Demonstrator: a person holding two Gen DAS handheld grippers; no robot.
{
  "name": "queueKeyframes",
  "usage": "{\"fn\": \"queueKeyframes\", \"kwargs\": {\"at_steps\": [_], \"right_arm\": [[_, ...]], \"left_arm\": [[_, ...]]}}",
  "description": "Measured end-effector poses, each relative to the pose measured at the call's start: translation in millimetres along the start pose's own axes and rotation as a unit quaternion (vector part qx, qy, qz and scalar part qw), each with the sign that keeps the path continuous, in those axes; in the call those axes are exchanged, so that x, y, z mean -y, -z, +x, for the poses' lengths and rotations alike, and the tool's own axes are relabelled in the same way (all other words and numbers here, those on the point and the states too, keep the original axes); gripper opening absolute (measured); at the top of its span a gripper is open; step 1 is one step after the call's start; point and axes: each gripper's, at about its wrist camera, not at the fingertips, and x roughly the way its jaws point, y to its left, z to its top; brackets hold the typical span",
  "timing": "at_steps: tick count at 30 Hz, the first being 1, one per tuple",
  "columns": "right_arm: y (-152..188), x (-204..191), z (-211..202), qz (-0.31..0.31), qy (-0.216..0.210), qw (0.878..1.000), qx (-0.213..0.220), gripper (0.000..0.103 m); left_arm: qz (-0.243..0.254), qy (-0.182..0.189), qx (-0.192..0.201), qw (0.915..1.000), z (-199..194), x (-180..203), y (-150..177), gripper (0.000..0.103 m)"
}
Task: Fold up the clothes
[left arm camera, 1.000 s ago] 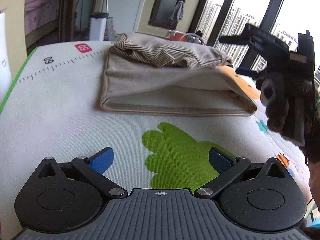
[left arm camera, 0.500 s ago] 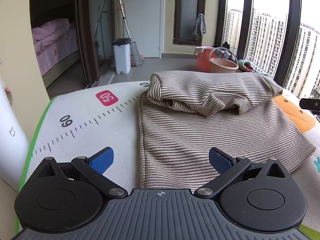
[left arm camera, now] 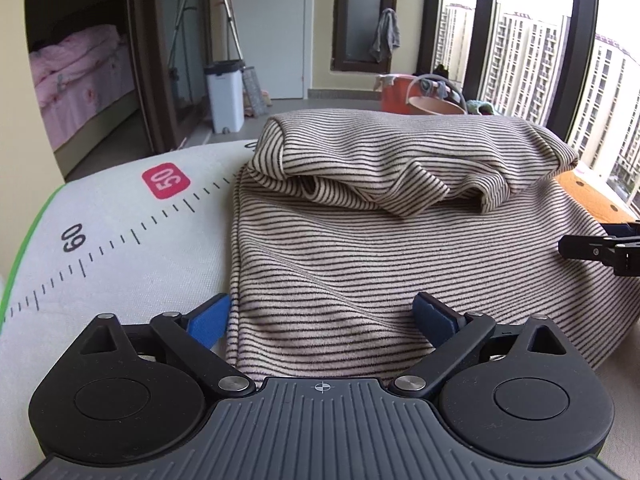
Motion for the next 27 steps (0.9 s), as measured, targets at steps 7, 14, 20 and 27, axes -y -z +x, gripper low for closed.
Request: {"fn": "queueKeyframes", "kwargs": {"at_steps": [7,14,20,27], "right_arm": [[9.6,0.6,-15.5,0.024,-0.018,0.999,-0.012,0.027],[35.9,-4.0,-58.0,0.048,-0.054,0.997,-0.040,0.023],[81.4,-14.0,-116.9,0.040,-0.079,0.995,-0.047,0.023],[115.4,-20.7,-170.6,0.064,-0.096,0.992,-0.049,0.023]], "left_arm": [[-0.008,0.048,-0.006,0.9988,-12.9,2.9,2.6,0.036],[-0.020,0.118,-0.047,0.9917,-57.5,0.8,33.1,0.036],[-0.010,0.142,-0.053,0.9884,-99.0,2.6,72.0,0.036],[-0.008,0.178,-0.057,0.9823,-138.6,10.4,99.6,0.042]]}}
